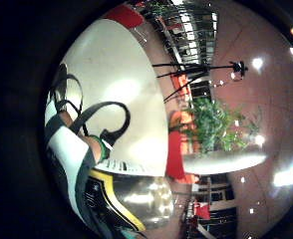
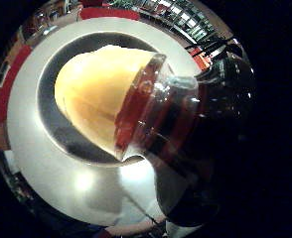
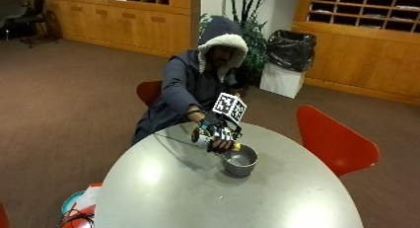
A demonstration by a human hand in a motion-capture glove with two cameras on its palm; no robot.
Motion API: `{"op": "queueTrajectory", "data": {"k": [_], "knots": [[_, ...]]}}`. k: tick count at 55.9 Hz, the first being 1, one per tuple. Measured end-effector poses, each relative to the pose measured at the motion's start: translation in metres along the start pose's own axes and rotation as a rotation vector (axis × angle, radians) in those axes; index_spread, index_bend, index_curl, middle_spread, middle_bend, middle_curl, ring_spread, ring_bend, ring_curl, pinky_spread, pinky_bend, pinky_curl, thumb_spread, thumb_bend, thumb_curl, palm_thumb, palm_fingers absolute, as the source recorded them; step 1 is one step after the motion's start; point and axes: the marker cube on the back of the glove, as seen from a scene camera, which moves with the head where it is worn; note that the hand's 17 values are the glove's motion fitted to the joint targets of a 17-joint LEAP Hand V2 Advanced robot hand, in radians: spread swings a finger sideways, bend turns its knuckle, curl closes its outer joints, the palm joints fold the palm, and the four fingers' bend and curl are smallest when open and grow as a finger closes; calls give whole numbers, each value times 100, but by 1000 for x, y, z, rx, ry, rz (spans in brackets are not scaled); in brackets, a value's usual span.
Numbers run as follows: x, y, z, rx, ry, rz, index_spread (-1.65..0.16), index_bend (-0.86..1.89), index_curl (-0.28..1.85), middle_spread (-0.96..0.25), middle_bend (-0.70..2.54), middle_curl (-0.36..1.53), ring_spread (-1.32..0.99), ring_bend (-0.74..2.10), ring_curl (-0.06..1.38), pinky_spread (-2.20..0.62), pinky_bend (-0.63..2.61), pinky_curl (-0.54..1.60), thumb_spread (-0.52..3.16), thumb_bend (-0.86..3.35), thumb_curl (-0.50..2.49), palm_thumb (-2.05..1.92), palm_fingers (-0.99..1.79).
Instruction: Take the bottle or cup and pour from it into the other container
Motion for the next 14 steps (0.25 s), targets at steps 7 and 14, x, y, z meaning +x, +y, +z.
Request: {"op": "queueTrajectory", "data": {"k": [7, 14], "knots": [[-1, 1, -2, 6, -16, 6, -26, 26, 56, -25, 47, 54, -21, 64, 44, -16, 38, 38, 17, -4, 78, 100, 133], [-1, 3, -3, 12, -57, 19, -26, 26, 56, -25, 47, 54, -21, 64, 44, -16, 38, 38, 17, -4, 78, 100, 133]]}}
